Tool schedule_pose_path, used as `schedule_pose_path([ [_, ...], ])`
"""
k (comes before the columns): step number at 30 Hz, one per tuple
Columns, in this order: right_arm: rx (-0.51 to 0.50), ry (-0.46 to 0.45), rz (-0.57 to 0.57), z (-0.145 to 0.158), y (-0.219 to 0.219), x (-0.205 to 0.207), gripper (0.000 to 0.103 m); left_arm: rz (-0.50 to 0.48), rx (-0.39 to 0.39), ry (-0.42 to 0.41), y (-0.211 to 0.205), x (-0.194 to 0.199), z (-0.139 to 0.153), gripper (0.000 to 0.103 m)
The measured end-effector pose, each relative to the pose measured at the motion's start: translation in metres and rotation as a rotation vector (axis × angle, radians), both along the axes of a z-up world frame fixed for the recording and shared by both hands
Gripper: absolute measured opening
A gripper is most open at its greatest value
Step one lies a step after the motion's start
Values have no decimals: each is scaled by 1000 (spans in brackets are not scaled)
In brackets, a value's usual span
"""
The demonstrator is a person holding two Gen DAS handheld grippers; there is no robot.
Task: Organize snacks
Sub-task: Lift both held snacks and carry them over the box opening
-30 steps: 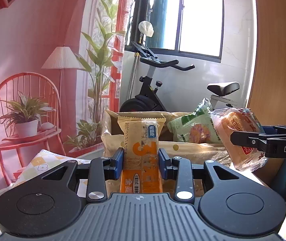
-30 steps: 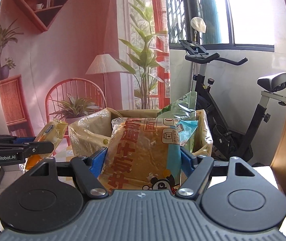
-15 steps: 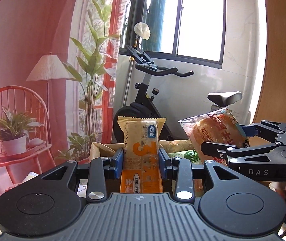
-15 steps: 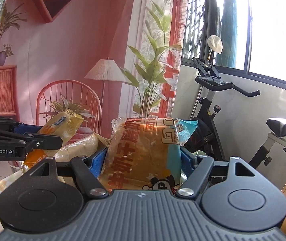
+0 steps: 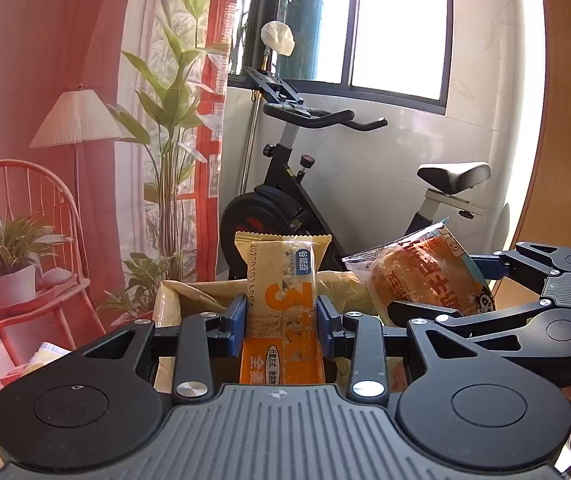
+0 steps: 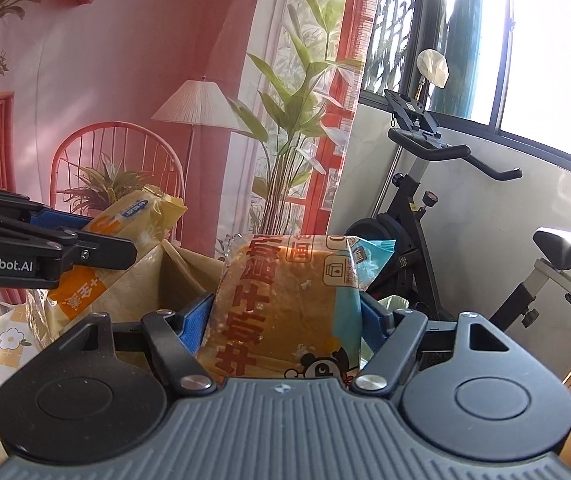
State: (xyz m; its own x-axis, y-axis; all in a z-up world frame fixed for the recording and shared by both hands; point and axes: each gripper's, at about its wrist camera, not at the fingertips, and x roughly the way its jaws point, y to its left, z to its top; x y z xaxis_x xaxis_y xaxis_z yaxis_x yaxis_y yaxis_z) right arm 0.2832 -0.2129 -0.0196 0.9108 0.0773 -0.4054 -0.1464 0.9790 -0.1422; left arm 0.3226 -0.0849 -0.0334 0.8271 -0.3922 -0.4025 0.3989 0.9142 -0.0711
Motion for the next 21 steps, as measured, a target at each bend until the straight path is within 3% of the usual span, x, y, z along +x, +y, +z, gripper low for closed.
schedule_pose_path([
  [21, 39, 59, -21, -24, -17, 13, 75, -3, 25, 54, -1, 26, -19, 38],
])
